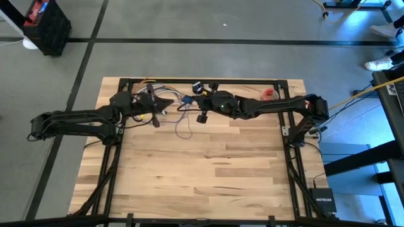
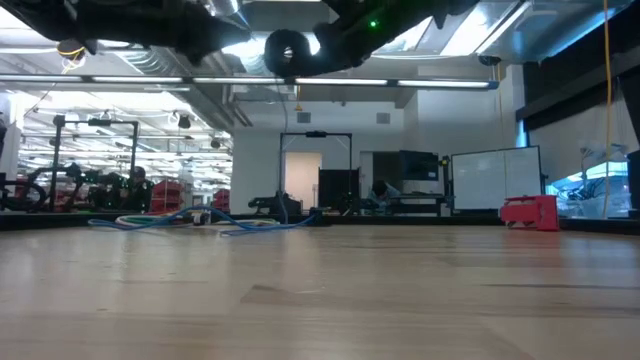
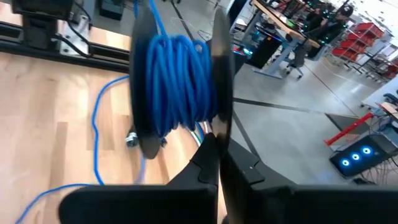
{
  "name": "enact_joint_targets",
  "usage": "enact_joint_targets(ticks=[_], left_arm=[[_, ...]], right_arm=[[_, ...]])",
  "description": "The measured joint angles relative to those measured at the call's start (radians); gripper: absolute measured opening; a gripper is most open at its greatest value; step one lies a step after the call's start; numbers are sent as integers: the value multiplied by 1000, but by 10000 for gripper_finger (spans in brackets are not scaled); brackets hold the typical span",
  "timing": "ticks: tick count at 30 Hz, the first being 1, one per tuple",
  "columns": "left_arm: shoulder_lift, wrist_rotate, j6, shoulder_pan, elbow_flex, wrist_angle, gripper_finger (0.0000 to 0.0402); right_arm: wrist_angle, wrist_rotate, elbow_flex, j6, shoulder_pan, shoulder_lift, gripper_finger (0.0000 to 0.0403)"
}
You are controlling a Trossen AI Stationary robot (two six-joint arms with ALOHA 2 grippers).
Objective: Coil cords
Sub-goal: Coil the blue wire onto the black spool
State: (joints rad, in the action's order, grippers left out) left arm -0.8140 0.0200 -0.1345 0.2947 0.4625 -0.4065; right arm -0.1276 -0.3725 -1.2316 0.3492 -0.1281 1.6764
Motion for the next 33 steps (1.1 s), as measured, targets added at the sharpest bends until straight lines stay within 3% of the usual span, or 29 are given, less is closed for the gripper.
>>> enact_joint_targets(ticks=[13,28,33], left_arm=[[-114,10,25,-1,1,-115,1],[-120,7,-19,0,1,-126,1],[-134,6,-15,0,1,-127,1]], right_arm=[[14,-13,3,1,-5,2,5],[6,-2,3,-1,-4,2,6],[4,24,3,-3,-4,2,24]])
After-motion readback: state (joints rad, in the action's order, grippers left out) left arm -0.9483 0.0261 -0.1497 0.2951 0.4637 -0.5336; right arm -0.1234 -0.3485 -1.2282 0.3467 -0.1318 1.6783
